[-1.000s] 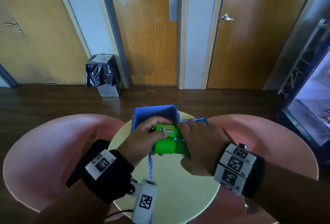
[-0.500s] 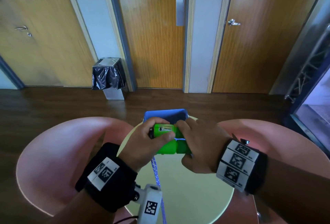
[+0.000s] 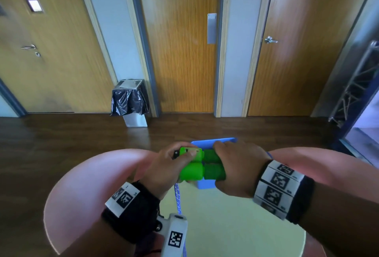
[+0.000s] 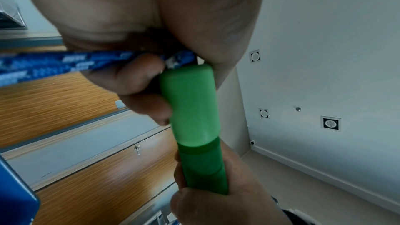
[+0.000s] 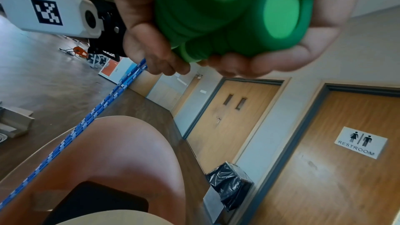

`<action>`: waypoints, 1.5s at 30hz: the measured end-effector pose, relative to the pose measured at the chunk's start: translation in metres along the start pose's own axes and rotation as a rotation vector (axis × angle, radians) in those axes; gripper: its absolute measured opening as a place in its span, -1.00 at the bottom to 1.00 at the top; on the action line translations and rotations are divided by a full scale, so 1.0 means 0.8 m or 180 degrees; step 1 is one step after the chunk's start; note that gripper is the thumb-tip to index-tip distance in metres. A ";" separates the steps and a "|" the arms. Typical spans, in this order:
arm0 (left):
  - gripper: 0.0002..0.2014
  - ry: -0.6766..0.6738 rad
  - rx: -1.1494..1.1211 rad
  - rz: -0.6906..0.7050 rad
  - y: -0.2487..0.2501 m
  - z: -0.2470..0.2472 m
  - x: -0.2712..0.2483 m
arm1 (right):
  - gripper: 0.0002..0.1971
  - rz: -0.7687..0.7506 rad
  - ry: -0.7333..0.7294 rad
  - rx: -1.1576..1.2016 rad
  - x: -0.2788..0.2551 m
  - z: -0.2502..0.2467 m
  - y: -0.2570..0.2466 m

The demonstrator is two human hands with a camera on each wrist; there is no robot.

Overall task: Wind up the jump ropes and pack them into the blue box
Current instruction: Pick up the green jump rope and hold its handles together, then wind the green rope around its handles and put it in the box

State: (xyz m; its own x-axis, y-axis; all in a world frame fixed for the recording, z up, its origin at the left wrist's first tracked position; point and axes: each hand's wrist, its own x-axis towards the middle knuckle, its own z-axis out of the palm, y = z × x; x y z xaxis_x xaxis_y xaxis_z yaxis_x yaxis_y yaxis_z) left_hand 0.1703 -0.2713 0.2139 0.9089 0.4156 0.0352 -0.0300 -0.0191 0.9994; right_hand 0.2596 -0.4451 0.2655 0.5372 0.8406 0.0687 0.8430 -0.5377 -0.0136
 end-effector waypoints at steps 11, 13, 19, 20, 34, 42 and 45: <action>-0.71 0.0148 -0.0407 -0.0064 -0.011 -0.029 -0.018 | -0.49 0.1523 0.0064 0.5280 0.012 0.057 -0.059; -0.68 0.0057 -0.0074 -0.0021 -0.011 -0.025 -0.025 | -0.44 0.1346 -0.0059 0.6291 0.010 0.060 -0.075; -0.56 -0.0415 -0.0071 -0.0742 -0.002 -0.033 -0.028 | -0.50 0.0469 -0.0597 0.7532 0.004 0.042 -0.090; -0.54 -0.0488 -0.0038 -0.0738 0.000 -0.035 -0.028 | -0.46 0.0442 -0.0668 0.7531 0.004 0.040 -0.089; -0.67 -0.0687 0.1476 0.0269 -0.001 -0.064 -0.034 | -0.64 0.0643 -0.0851 0.6407 0.008 0.038 -0.074; -0.76 -0.0722 0.2384 0.0826 -0.008 -0.081 -0.029 | -0.72 0.1428 0.0047 0.2988 0.047 0.051 -0.010; -0.76 -0.0747 0.2866 0.1132 -0.008 -0.084 -0.029 | -0.79 0.1383 0.0033 0.2109 0.058 0.053 0.013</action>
State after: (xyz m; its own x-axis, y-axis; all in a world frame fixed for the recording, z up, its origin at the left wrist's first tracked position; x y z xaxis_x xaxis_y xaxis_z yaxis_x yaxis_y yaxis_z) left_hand 0.1216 -0.2197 0.2073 0.9704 0.0633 0.2329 -0.0781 -0.8307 0.5512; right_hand 0.2945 -0.4092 0.2264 0.8243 0.5619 -0.0698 0.3992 -0.6641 -0.6321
